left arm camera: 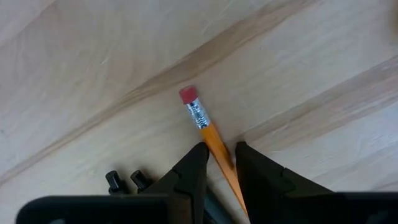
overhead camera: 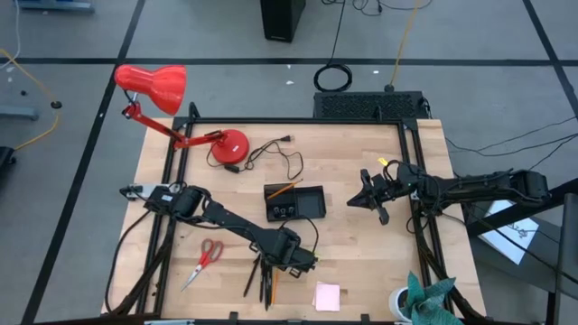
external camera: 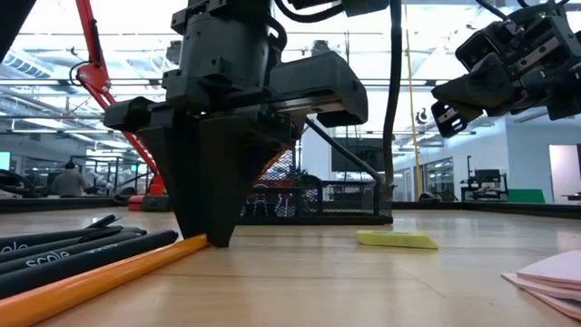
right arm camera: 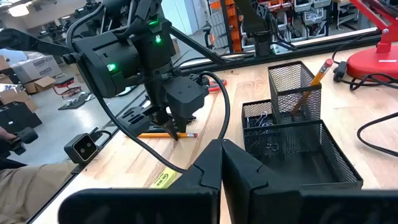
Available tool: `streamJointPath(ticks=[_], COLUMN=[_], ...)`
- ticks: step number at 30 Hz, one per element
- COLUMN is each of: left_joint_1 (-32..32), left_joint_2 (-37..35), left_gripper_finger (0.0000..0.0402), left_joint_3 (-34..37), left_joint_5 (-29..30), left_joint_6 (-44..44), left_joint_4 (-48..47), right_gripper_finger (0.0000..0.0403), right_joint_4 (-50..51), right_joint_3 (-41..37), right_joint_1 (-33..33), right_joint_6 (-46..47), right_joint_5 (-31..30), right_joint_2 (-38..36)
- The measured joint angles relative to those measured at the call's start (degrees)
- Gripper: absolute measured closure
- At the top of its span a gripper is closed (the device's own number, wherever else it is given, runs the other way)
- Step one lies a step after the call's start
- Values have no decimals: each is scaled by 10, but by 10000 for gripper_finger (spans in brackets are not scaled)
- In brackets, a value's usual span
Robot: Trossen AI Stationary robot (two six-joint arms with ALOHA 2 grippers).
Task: Pick and place office supplies into organizer
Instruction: Put the orange pencil into the desk organizer
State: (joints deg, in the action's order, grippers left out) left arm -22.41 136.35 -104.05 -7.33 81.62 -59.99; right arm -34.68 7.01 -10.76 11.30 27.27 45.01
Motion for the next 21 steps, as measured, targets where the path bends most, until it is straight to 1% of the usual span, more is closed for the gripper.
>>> streamJointPath(ticks=[10,16,18,21], left_joint_1=[0,-3,-4,-5], left_joint_2=[0,0,0,0], left_gripper_finger=[309,311,322,361], left_joint_3=[0,0,0,-4], left_joint_5=[0,22,28,44], left_joint_6=[-11,-18,-22,-31], left_joint_4=[4,2,1,-7], right_gripper_finger=[403,403,403,403], right_joint_4=[-3,-2,-2,-2], right_joint_3=[0,0,0,0], right_joint_1=[0,0,0,0], right_joint_6=[-1,0,0,0], right_joint_5=[-1,-1,-1,-1], right_joint_2=[0,0,0,0])
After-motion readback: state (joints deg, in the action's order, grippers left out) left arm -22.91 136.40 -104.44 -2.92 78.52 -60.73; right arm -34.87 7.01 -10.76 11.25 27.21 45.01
